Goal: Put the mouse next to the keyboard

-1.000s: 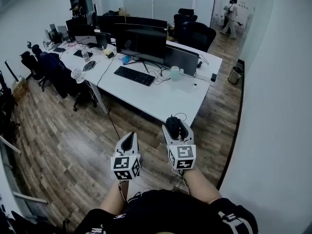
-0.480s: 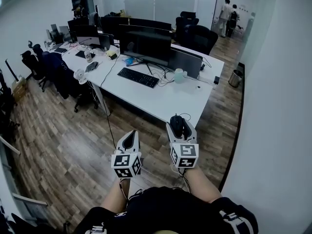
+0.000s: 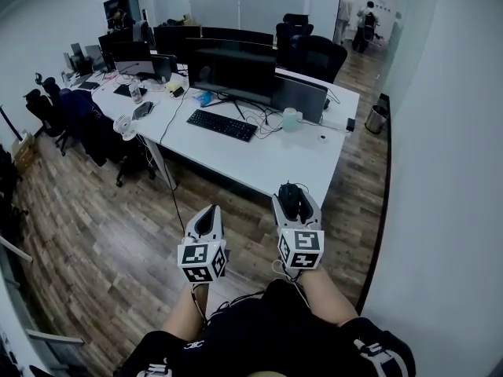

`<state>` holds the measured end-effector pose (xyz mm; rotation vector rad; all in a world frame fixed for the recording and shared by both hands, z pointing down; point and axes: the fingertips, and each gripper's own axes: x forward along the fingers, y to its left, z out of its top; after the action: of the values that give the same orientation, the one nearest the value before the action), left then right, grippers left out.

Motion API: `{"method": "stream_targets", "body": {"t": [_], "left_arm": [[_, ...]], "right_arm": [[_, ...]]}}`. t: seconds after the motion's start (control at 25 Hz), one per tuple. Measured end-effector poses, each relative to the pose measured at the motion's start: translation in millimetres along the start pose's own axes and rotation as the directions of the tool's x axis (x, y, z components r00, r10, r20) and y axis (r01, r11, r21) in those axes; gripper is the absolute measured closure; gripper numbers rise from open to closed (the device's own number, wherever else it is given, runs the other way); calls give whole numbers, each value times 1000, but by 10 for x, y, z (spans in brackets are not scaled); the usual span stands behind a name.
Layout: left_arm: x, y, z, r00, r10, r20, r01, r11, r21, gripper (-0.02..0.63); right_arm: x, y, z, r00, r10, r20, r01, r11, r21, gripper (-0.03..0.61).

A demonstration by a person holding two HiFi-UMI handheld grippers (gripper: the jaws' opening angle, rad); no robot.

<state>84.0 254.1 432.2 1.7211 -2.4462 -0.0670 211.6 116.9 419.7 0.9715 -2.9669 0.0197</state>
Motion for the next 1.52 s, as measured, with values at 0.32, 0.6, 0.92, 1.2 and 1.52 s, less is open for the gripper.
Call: {"method": "stream_targets", "body": {"t": [0.32,0.6,0.92,1.2,1.52], "left_arm": [[722,321,-67,1000,3,-21,-3,1000,2,601],[1843,633,27,999,26,-33,-25,999,21,601],[3402,922,340,999,22,-45,-21,999,32,601],[4403,954,434,999,-11,-53,13,1000,27,601],[5186,903,292,988,-118,-98,120,993,16,601]], "right_arm": [[788,-188,-109,1000,-14,3,14,1000,16,282],[1924,-607,-144,1000,-8,3,8,999,41,282],[3386,-1106,22,1000,25,1,-25,999,42,282],[4218,-1595,59,1000,2,-15,-1,1000,20,284],[4746,-1957,-137,996,-67,-60,68,997,18,284]]}}
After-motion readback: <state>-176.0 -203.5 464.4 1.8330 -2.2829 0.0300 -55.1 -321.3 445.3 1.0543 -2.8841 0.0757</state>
